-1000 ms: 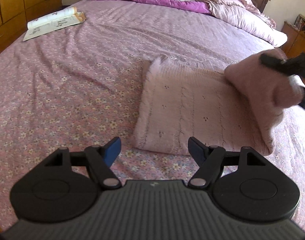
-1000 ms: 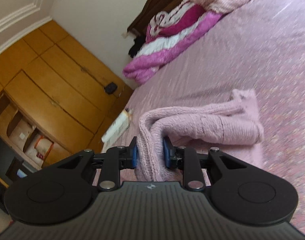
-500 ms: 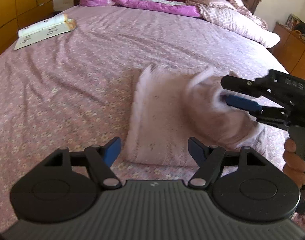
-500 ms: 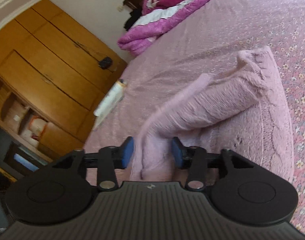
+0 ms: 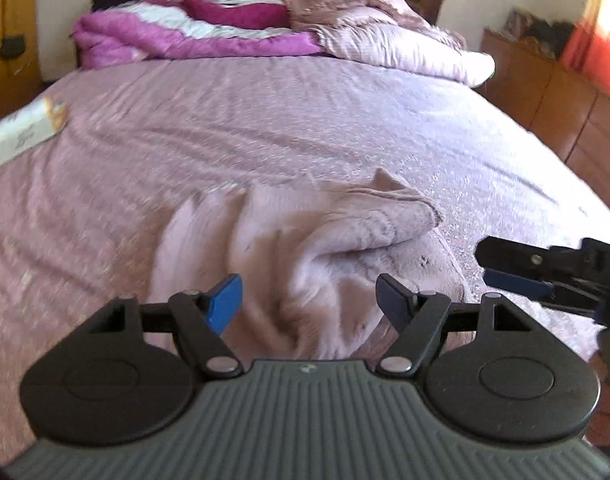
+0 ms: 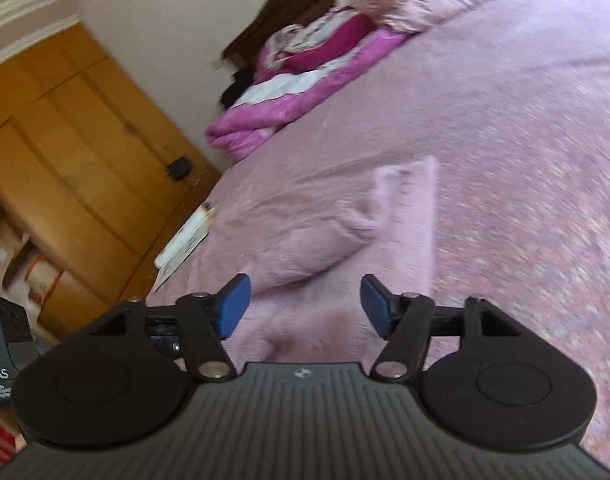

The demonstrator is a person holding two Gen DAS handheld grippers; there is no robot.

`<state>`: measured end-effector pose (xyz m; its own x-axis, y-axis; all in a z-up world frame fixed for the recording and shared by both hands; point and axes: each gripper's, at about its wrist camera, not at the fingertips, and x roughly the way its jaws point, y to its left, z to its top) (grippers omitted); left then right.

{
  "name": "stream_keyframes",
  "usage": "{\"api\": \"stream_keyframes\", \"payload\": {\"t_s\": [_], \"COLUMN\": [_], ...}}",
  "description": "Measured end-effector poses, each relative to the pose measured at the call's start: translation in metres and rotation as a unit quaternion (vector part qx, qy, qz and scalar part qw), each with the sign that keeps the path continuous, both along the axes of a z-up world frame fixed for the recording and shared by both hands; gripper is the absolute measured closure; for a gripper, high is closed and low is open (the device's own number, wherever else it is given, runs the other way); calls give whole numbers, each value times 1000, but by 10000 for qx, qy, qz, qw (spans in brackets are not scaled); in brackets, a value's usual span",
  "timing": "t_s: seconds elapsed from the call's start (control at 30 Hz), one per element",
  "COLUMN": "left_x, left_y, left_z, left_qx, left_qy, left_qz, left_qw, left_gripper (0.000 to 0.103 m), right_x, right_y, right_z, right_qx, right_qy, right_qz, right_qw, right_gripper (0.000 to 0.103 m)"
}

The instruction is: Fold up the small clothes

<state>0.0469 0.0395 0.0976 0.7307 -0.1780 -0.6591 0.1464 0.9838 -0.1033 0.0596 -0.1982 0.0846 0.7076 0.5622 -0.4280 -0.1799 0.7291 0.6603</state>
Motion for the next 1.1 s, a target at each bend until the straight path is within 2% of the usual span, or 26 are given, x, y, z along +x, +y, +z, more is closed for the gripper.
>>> {"api": "stream_keyframes", "payload": {"t_s": [0.07, 0.2, 0.43, 0.47, 0.5, 0.53, 0.57, 0.6, 0.73, 0.8, 0.87, 1.03, 1.1], "left_x": [10, 30, 44, 46, 46, 46, 47, 50, 53, 56, 64, 78, 79], "left_y": [-14, -37, -54, -55, -56, -56, -54, -52, -30, -11, 9, 26, 30], "left_z": [-4, -13, -26, -28, -29, -30, -31, -31, -22, -14, -14, -39, -45], "left_qx": [271, 832, 1117, 1108, 1031, 913, 771, 583, 123, -72, -284, -161, -299], "left_qy": [-69, -174, -449, -494, -550, -581, -568, -509, -575, -666, -578, -55, 39], "left_qz": [-137, -196, -498, -514, -587, -690, -790, -865, -663, -293, 23, 227, 297], "left_qw": [9995, 9962, 9915, 9913, 9914, 9917, 9923, 9932, 9961, 9973, 9979, 9996, 9991], "left_gripper": [28, 28, 29, 32, 46, 57, 77, 85, 90, 90, 91, 90, 88], "right_x": [-3, -9, -16, -16, -15, -14, -14, -15, -14, -13, -12, -9, -9], "right_y": [-14, -27, -39, -40, -40, -40, -40, -40, -35, -31, -28, -19, -18], "right_z": [-9, -21, -42, -46, -48, -51, -53, -55, -59, -60, -61, -63, -64], "right_qx": [235, 250, 358, 382, 408, 423, 426, 417, 382, 362, 320, 276, 294], "right_qy": [165, 283, 398, 440, 480, 514, 538, 542, 557, 564, 532, 522, 530], "right_qz": [-141, -435, -743, -758, -761, -760, -762, -762, -713, -684, -654, -549, -532], "right_qw": [9995, 9983, 9958, 9954, 9951, 9949, 9947, 9947, 9952, 9954, 9959, 9967, 9967], "right_gripper": [29, 29, 28, 28, 28, 28, 28, 28, 27, 27, 27, 27, 27]}}
